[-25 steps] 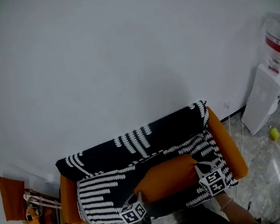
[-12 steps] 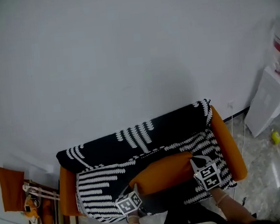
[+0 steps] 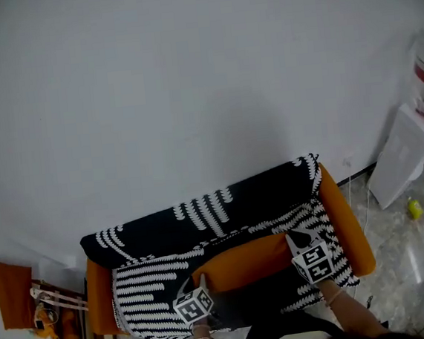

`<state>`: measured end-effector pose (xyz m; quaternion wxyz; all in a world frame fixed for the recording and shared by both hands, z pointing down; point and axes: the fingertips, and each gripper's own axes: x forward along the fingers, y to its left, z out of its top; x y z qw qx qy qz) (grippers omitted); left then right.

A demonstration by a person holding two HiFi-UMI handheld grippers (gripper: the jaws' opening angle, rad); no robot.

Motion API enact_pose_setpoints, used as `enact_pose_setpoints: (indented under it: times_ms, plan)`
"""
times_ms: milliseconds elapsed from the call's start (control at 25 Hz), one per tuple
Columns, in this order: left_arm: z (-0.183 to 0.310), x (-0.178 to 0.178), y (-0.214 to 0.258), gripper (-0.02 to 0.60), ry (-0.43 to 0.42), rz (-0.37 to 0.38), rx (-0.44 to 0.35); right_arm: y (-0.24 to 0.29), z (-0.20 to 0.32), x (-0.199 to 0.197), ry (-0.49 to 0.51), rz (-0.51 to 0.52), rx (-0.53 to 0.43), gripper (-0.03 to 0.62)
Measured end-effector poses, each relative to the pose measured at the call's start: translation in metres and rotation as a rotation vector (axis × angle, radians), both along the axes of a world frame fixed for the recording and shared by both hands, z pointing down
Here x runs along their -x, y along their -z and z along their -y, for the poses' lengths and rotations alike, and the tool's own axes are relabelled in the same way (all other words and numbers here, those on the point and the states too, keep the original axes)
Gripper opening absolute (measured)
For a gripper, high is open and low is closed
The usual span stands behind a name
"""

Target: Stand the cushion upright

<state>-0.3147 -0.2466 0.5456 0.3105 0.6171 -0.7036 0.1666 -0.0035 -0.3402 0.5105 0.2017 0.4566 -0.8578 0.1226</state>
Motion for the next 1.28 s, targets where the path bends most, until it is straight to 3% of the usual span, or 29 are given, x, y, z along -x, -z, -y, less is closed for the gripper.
enact_pose_setpoints:
  times_ms: [600,1280]
  plan:
    - [0.084,0.028,0.011,0.189,-0.007,-0.047,-0.051,0.018,0.082,0.020,-0.061,0.067,-0.034,0.055]
    - [0.172,0.044,0.014,0.189,-0.038,-0.078,-0.078,0.027,0.165,0.033,-0.102,0.047,-0.065,0.083]
